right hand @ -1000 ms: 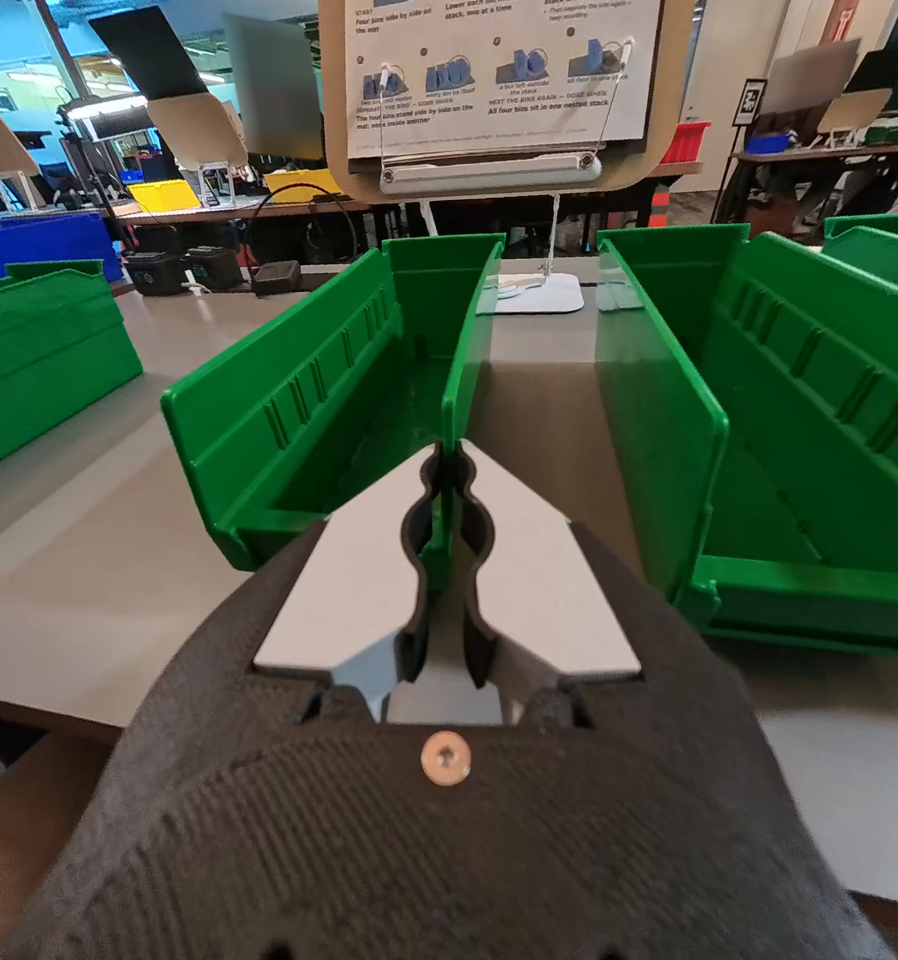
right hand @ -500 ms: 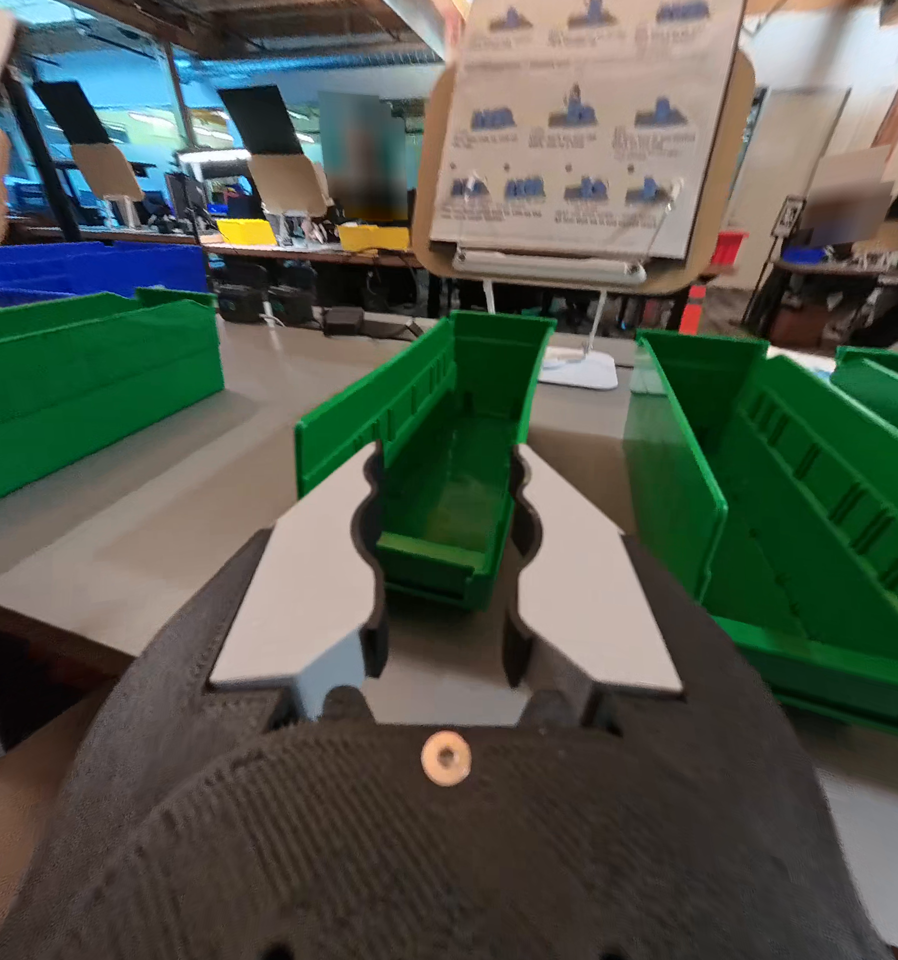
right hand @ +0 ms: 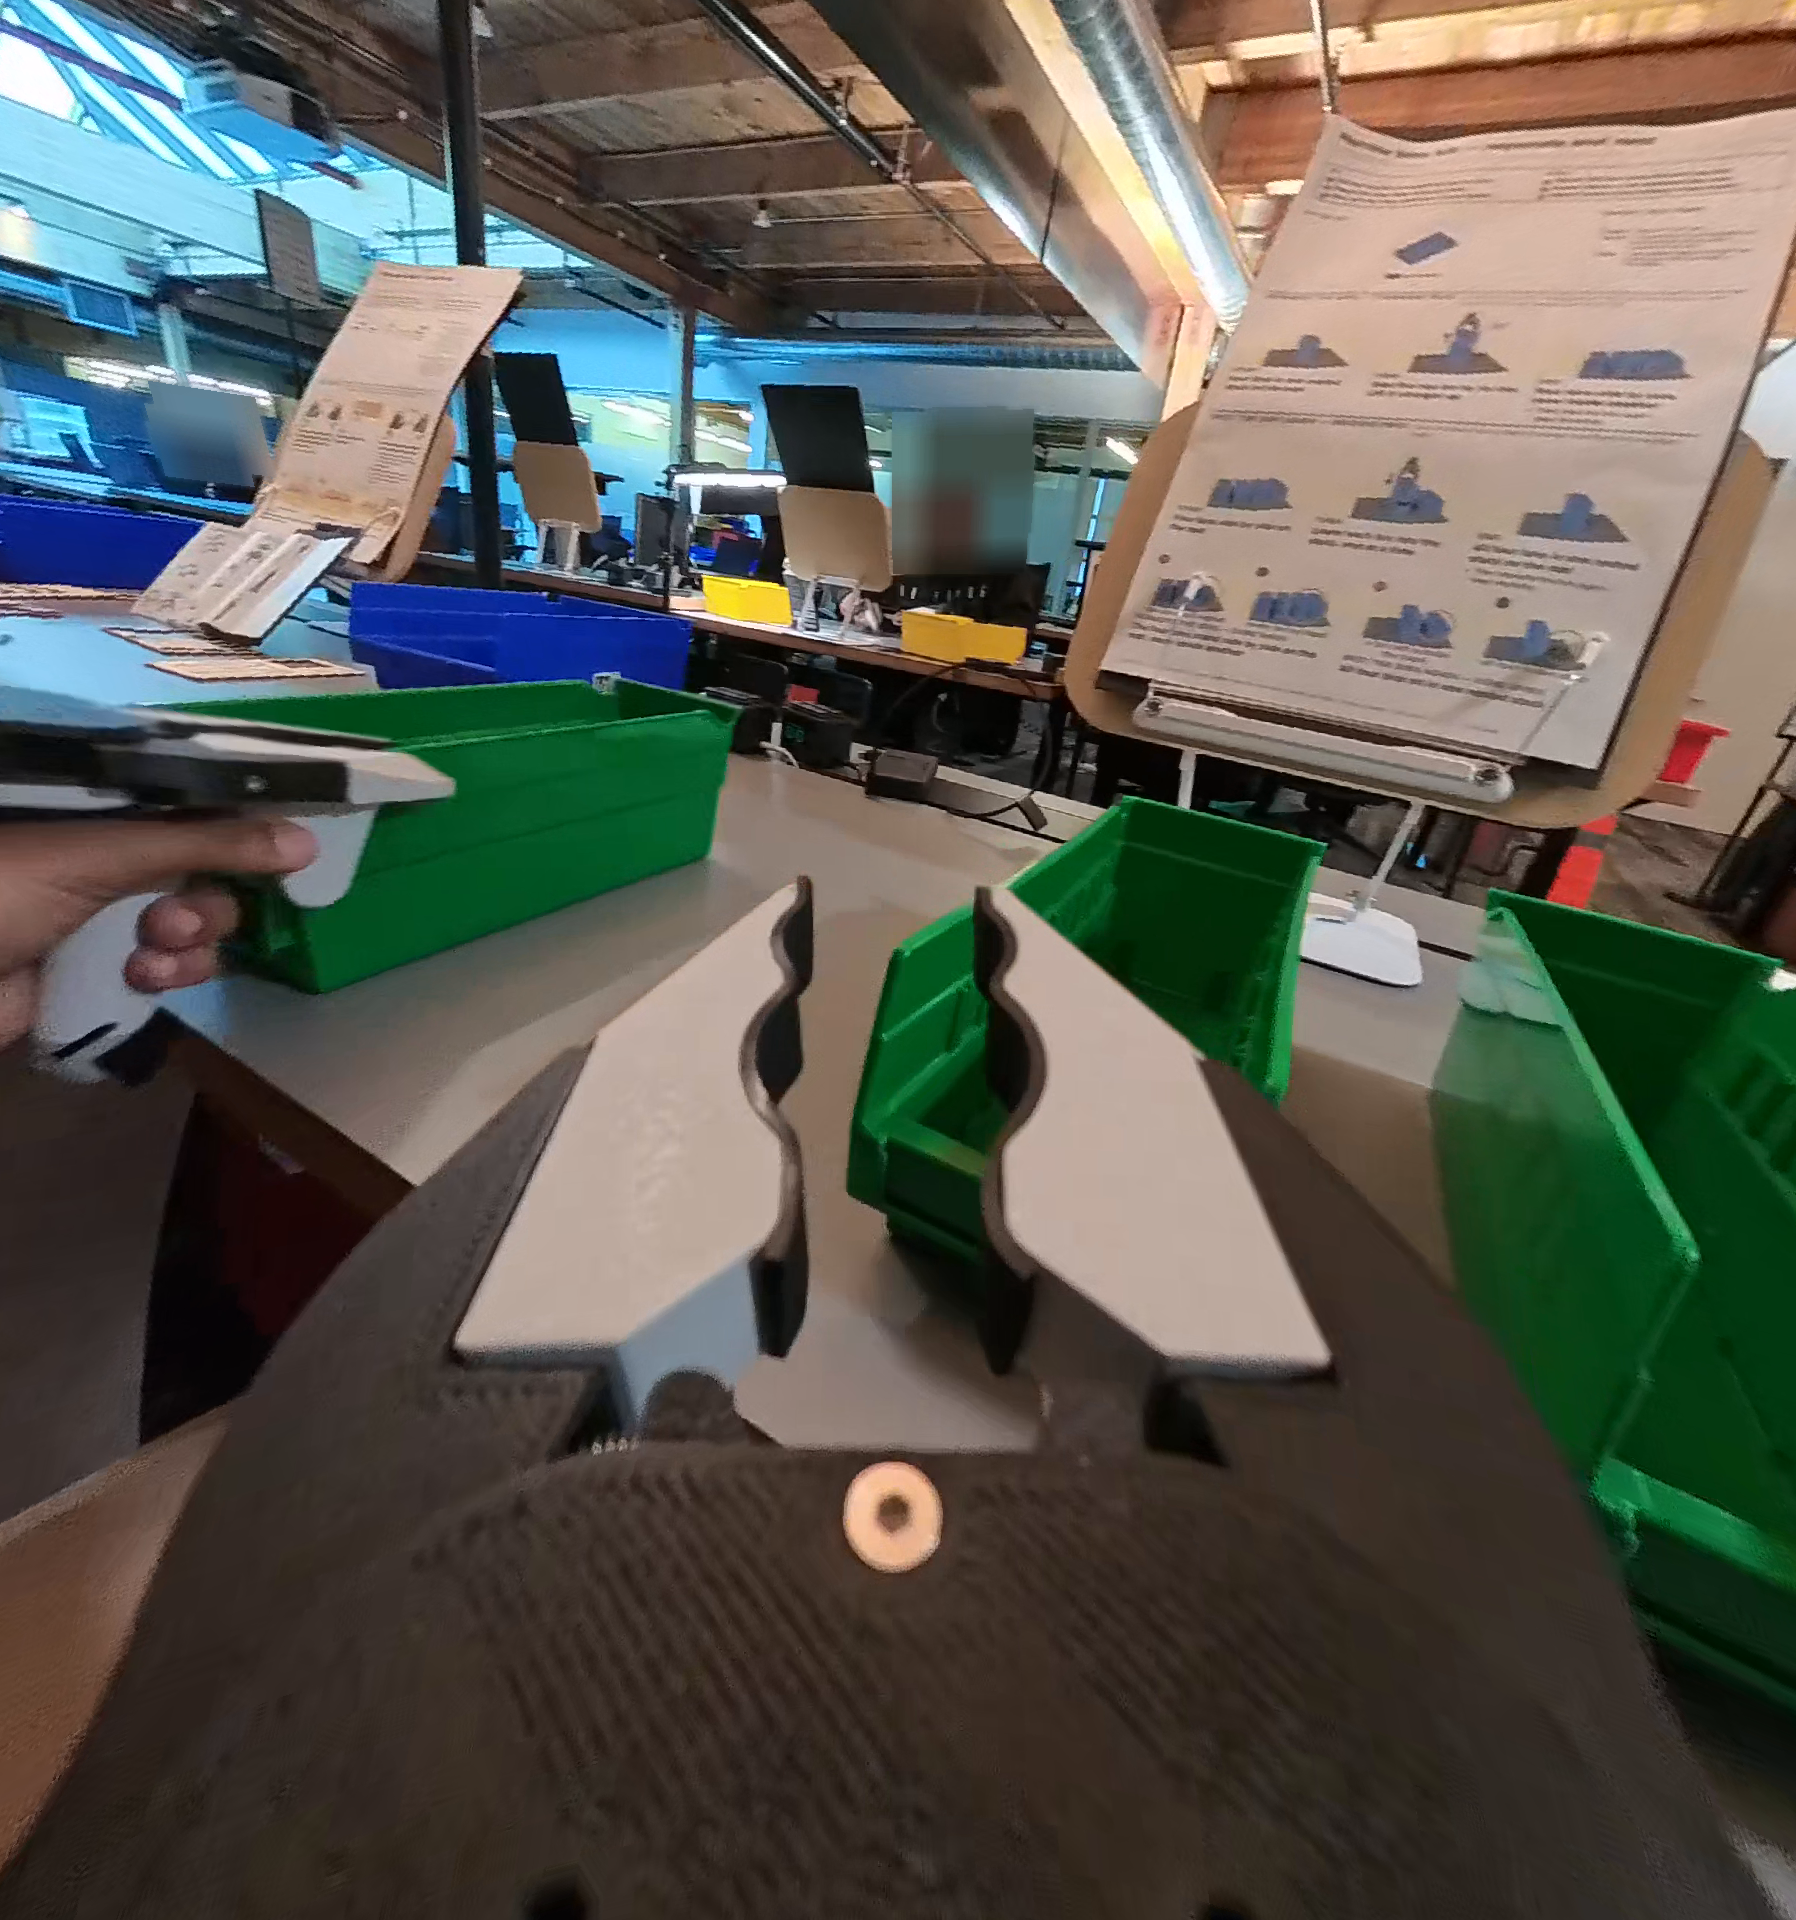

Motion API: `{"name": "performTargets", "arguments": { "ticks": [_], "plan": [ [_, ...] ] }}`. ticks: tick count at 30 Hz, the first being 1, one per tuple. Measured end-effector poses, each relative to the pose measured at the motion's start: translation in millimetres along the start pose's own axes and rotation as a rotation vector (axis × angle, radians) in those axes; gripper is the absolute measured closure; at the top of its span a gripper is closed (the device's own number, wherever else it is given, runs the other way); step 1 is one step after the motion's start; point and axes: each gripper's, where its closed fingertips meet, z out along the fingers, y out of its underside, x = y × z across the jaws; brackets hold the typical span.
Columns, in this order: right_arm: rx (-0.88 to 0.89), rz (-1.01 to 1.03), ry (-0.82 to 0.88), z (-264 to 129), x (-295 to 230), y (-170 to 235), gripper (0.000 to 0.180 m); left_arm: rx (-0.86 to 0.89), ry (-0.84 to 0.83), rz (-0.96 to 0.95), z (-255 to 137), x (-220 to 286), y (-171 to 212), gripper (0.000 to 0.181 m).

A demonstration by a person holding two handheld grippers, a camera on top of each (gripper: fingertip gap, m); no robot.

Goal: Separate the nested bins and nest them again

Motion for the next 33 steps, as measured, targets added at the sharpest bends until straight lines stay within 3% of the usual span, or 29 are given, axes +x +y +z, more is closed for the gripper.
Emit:
{"name": "performTargets", "arguments": {
  "ticks": [4, 9, 15, 20, 24, 33],
  "plan": [
    [-0.026, 0.003, -0.026, 1, -3, 6, 0.152, 0.007, 0.048, -0.003, 17, 17, -2, 0.180],
    [-0.042, 0.037, -0.038, 2, -1, 11, 0.159, -0.056, 0.033, -0.172, 44, 43, -5, 0.178],
    [-0.077, 0.031, -0.026, -1, 3, 18, 0.164, -0.005, 0.099, -0.079, 53, 83, -8, 0.164],
    [-0.095, 0.052, -0.021, -3, 7, 22, 0.165, 0.001, 0.146, -0.075, 50, 80, -8, 0.152],
    [-0.109, 0.061, -0.018, -3, 9, 24, 0.164, 0.026, 0.024, -0.025, 42, 58, -9, 0.179],
    [-0.129, 0.188, -0.041, 0, 11, 28, 0.163, 0.023, 0.051, -0.034, 31, 65, -7, 0.178]
  ]
}}
